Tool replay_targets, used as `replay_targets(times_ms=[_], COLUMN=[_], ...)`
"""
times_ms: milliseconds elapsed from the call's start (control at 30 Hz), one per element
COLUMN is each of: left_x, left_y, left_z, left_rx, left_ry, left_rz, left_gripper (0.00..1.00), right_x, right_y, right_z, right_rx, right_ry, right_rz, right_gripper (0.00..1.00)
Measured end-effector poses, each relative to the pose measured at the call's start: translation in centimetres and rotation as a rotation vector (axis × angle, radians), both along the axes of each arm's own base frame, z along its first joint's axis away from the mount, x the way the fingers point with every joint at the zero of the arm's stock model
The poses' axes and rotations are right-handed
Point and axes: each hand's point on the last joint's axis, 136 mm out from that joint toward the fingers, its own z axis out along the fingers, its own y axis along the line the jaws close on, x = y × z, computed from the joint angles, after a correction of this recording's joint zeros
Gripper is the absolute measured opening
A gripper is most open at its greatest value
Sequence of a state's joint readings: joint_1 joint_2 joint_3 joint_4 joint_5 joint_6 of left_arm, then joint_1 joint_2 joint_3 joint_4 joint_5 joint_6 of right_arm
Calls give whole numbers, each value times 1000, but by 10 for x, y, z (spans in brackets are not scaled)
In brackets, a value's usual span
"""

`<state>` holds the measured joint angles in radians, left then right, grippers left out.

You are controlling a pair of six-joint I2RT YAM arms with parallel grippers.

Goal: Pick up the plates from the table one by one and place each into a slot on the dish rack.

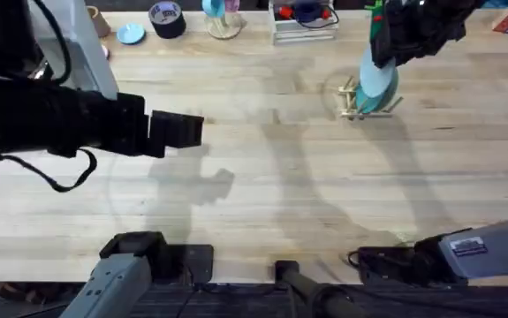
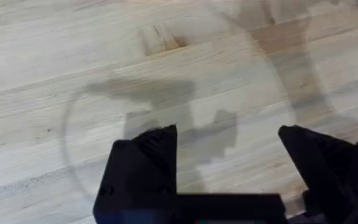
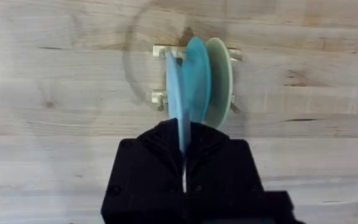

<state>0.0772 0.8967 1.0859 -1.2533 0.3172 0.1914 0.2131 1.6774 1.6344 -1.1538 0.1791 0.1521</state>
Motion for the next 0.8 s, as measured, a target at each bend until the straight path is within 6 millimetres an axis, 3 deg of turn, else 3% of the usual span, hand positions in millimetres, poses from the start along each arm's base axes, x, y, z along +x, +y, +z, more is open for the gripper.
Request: replay_targets(times_ms=[267, 567, 800], left_x=[0, 0, 0], left_y=[0, 0, 0], left_z=[0, 0, 0], left_rx=[0, 0, 0], left_ry=[0, 0, 0], left_rz=[0, 0, 0], left_gripper=[993, 994, 993], right_x=[3, 6, 8], right_y=[1, 1, 2], right_z=[-17, -22, -40], right_rx=[-4, -5, -16], right_ry=[45, 54, 104], right_rz=[-20, -27, -27], right_gripper=[30, 30, 30])
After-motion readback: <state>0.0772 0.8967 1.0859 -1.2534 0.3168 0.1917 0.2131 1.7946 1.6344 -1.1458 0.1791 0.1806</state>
